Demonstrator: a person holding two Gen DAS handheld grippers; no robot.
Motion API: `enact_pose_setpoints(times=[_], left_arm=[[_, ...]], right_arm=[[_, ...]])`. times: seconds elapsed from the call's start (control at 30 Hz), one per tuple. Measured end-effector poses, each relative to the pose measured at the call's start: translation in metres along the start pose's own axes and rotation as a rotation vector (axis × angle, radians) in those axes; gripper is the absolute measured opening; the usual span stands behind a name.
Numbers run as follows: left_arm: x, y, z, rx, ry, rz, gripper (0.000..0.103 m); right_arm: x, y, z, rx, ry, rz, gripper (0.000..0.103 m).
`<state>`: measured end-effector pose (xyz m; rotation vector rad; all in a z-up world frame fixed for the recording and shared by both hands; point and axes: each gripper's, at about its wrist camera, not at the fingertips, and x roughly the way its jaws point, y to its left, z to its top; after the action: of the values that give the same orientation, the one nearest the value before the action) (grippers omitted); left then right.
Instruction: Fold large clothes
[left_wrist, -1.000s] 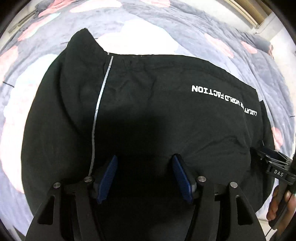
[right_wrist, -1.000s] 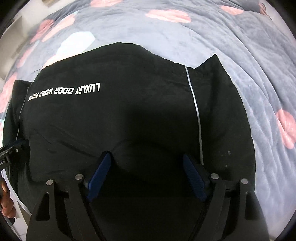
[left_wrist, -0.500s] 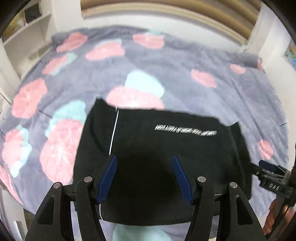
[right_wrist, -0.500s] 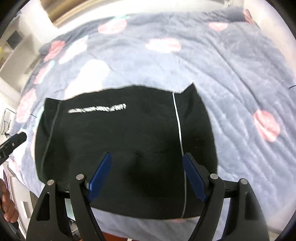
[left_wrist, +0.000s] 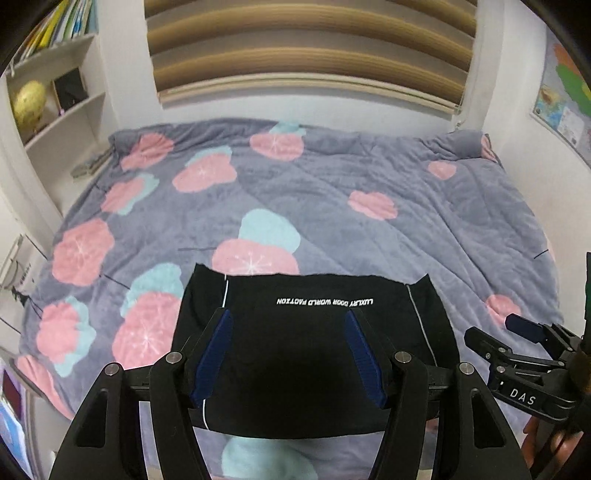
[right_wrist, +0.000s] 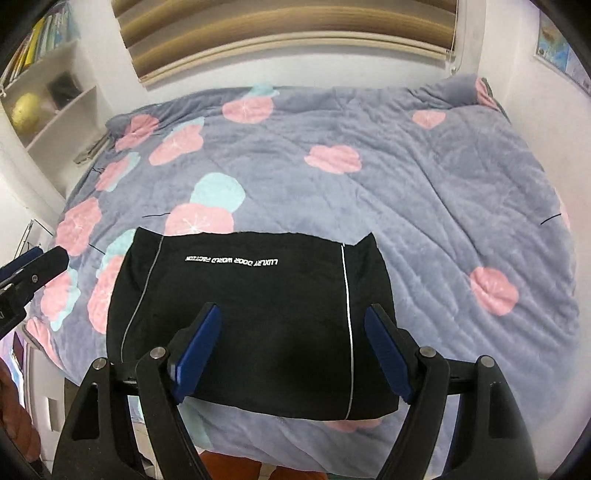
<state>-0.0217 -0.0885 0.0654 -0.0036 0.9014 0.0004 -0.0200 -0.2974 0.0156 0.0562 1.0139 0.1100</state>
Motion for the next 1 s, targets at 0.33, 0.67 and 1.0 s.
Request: enact_pose_setpoints(times=[0.33, 0.67, 1.0], left_arm=[[-0.025, -0.025, 0.002, 0.037, -0.052, 0.033, 0.066], [-0.021, -0.030, 0.001, 0.040, -0.028, 0.054, 0.068], [-0.013, -0.035, 0.007, 0.065, -0.017, 0.070, 0.068]], right_arm=[[-0.013, -0.005, -0.003, -0.014, -0.013, 0.002, 0.082], [-0.021, -0.004, 0.002, -0.032, -0.033, -0.043, 0.082], [-0.027, -0.008, 0.013, -0.026, -0.044, -0.074, 0.082]])
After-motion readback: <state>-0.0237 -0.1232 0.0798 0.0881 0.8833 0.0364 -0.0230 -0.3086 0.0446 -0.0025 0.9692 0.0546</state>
